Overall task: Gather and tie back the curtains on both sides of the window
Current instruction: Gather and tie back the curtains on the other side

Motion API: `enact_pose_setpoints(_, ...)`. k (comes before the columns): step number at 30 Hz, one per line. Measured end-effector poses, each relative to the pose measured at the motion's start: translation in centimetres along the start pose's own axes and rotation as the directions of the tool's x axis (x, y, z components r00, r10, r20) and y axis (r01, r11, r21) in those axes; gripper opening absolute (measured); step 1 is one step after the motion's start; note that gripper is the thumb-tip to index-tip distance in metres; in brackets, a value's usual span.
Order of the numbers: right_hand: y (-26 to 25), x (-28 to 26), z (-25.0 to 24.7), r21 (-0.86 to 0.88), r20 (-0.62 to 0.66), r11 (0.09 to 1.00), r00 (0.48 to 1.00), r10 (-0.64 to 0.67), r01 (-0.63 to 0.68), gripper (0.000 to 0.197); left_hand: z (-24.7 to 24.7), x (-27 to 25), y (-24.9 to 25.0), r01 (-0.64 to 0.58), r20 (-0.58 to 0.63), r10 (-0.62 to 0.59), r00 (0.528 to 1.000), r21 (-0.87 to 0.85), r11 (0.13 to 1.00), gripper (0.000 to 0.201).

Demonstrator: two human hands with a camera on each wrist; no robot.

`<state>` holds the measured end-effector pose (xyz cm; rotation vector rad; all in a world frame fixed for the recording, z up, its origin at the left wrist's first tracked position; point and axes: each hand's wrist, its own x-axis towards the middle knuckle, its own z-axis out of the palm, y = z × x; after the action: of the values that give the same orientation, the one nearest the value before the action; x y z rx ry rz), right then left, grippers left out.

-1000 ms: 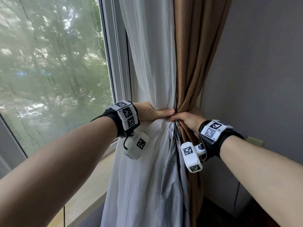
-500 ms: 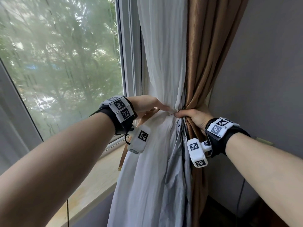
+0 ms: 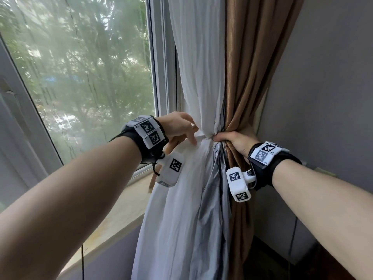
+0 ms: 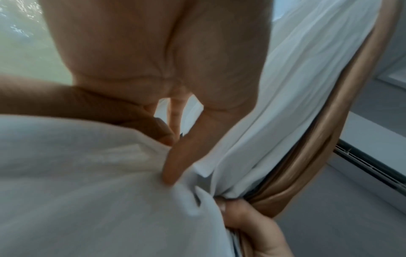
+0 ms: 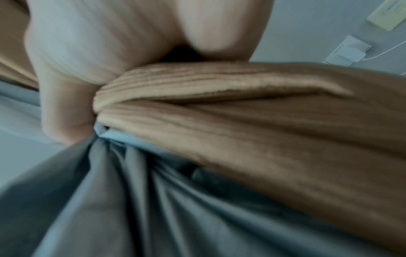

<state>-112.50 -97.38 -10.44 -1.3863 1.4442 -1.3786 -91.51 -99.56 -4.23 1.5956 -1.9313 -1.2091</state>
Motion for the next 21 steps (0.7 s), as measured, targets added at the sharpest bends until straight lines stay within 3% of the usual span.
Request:
enact_pose_setpoints(5, -0.2, -0.7, -0.1, -0.029, -0.051, 0.999, 0.999, 0.017, -0.018, 0.025, 1.2, -1.4, 0.1, -0.027, -0.221, 0.061, 0.973, 0.151, 0.988, 0.051)
enact_pose_setpoints(11, -0.5, -1.7, -0.2, -0.039, -0.058, 0.999, 0.998, 0.026, -0.028, 0.026, 1.9, -2.2, -0.5, -0.017, -0.23, 0.093, 0.969, 0.31, 0.951, 0.029)
enact_pose_setpoints(15, -0.6, -2.0, -0.7, -0.058, -0.086, 0.998, 0.996, 0.011, -0.016, 0.028, 2.5, -2.5, -0.1, -0.026, -0.216, 0.127, 0.968, 0.419, 0.908, 0.038)
enact_pose_setpoints(18, -0.6, -2.1, -1.0, -0.058, -0.089, 0.998, 0.996, -0.01, 0.004, 0.028, 2.8, -2.3, 0.0, -0.049, -0.217, 0.152, 0.964, 0.418, 0.907, 0.039)
enact_pose_setpoints(21, -0.5, -2.2, -1.2, -0.056, -0.097, 0.998, 0.995, -0.036, 0.031, 0.03, 2.6, -2.1, -0.2, -0.077, -0.217, 0.159, 0.963, 0.345, 0.936, 0.023)
